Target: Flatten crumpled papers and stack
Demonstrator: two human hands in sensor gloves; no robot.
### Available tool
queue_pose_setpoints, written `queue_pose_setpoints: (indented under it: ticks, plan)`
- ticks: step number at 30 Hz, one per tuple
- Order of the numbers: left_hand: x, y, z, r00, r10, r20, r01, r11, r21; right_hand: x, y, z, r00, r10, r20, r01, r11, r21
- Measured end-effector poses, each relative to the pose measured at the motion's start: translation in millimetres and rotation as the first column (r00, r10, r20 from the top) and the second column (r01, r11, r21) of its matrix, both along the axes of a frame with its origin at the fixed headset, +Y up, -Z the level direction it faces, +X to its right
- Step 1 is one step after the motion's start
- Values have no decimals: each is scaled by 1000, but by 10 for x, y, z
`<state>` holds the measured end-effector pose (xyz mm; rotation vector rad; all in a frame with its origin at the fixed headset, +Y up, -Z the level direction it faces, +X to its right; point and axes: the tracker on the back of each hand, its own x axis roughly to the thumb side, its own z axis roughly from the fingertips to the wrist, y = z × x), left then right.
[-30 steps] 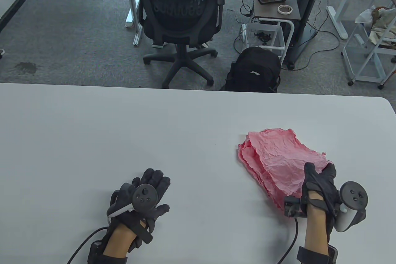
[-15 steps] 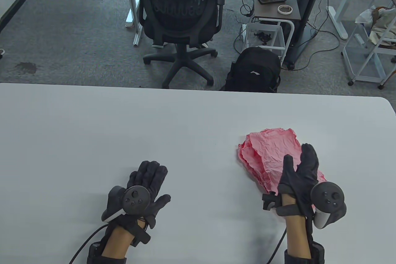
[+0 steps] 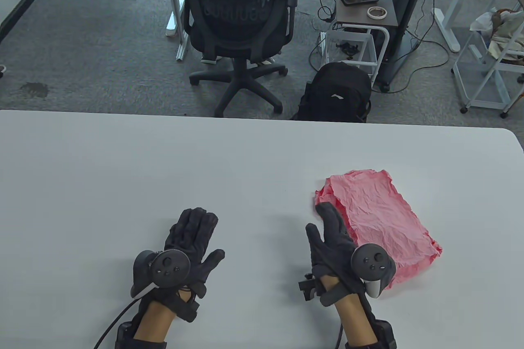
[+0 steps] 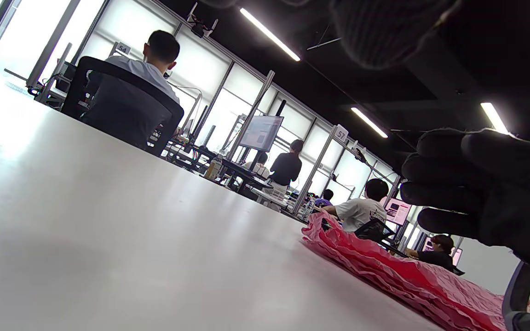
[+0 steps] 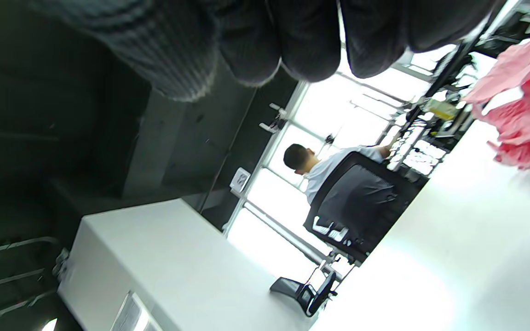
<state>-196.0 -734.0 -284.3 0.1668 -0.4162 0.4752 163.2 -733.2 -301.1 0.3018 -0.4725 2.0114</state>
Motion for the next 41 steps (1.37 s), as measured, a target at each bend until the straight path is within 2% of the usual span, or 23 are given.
queue_pose_setpoints:
  ticks: [5,13,19,41]
  plan:
    - [-32,28,17,999,49,8,-49,998,35,-137,0,66,993,64,-96,-58,996,60]
    - [-49,23,11,998,62,13,-62,998,25,-272,-77,42,957,178,-231,-169,984,56]
    - [-35,17,10,999,48,25,-48,999,4,-328,-115,37,927,263,-268,-262,964,43]
    - [-37,10,3,999,31,25,-30,998,-56,-394,-147,42,906,290,-310,-303,953,6]
